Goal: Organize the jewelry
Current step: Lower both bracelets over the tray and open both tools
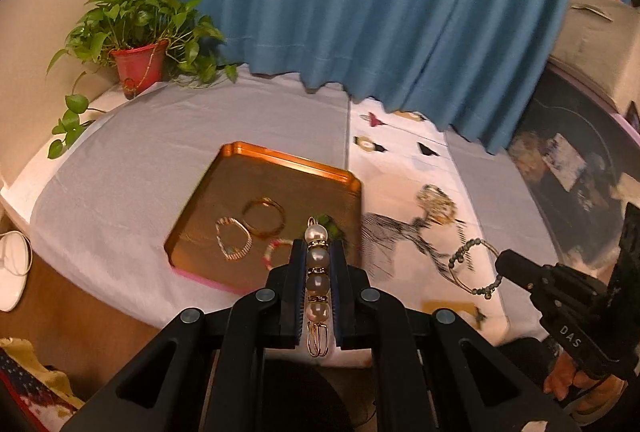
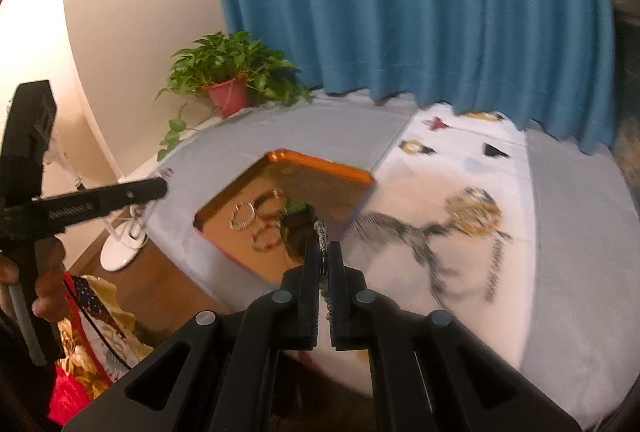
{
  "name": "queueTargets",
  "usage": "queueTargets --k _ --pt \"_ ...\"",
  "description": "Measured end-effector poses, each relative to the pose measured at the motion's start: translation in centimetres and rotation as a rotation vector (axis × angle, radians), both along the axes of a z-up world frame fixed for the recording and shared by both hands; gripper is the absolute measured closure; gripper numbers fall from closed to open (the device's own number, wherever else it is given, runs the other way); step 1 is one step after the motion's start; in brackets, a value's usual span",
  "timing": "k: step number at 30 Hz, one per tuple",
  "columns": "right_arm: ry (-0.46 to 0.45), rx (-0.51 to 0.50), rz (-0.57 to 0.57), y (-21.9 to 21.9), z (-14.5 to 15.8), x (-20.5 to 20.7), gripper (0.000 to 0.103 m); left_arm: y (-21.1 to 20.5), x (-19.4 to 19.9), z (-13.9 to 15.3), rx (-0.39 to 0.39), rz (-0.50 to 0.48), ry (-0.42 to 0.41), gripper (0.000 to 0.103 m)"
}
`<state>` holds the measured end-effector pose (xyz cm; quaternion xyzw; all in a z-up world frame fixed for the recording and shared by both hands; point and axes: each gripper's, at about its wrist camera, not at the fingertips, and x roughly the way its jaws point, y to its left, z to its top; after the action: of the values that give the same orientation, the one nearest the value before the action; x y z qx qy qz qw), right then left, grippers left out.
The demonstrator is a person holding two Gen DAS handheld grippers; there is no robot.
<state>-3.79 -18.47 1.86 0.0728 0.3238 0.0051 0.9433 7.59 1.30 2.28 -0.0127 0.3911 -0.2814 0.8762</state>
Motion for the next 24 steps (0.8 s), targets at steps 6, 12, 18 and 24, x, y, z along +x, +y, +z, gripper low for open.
queueTargets --k 6,12,18,24 --pt "-0.008 -0.034 0.04 0.6 -1.9 7.2 0.099 -1.1 5.9 -2.4 0.019 0.012 0.014 0.094" --pt "0.033 -0.05 0.063 0.4 -5.2 13.2 0.099 -3.1 10.6 -5.4 0.045 0.009 0.039 0.094" --pt "0.069 -0.039 0.076 0.2 -8.2 17.0 0.099 -5.2 14.1 -8.0 0.08 0.024 0.052 0.094" --pt "0.065 -0.043 0.057 -0.1 -8.7 18.3 0.094 -5.3 15.4 -8.8 0.109 0.055 0.014 0.035"
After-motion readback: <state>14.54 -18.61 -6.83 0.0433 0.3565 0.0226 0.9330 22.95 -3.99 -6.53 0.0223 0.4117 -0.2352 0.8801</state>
